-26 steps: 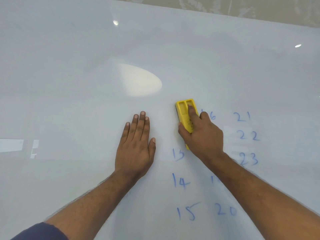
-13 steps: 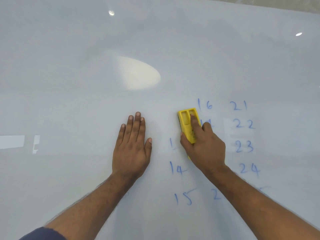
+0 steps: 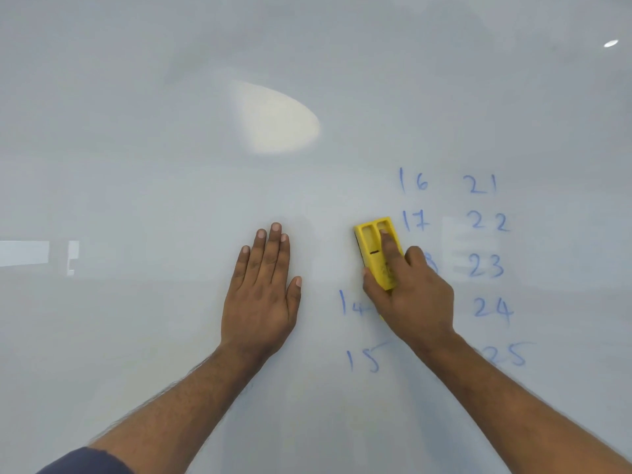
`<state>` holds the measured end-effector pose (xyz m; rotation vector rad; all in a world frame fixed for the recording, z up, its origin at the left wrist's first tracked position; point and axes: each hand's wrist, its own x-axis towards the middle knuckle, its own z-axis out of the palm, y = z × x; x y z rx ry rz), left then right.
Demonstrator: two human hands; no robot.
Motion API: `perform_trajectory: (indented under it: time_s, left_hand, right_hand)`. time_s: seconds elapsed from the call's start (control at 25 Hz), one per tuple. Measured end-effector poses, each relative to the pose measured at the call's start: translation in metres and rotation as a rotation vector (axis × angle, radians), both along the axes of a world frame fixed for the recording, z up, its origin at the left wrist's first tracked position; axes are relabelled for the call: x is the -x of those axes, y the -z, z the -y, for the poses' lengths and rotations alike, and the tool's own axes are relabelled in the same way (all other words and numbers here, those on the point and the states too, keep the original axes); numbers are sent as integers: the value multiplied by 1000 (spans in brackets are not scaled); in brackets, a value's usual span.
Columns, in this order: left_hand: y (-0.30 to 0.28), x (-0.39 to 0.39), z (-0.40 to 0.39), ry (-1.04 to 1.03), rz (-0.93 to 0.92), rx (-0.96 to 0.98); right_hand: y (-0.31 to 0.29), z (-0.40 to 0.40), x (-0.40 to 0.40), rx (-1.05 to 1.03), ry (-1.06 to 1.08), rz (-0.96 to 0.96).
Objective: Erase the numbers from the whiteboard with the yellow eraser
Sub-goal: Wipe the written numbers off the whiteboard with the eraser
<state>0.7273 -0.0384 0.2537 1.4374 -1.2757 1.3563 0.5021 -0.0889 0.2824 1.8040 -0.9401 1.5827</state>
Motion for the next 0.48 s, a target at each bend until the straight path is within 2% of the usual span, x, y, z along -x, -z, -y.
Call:
perform_trajectory:
  time_s: [0.12,0.36,0.48]
  left_hand:
    - [6,0,1,0,-3,7]
    - [16,-3,-1,1,42,16]
    - [20,-4,-2,-5,42,5]
  right_hand:
    - [-3,-6,-17,-19,-26,31]
    - [41,-12,-16,113,-19,-253]
    - [45,-4,9,113,9,-237]
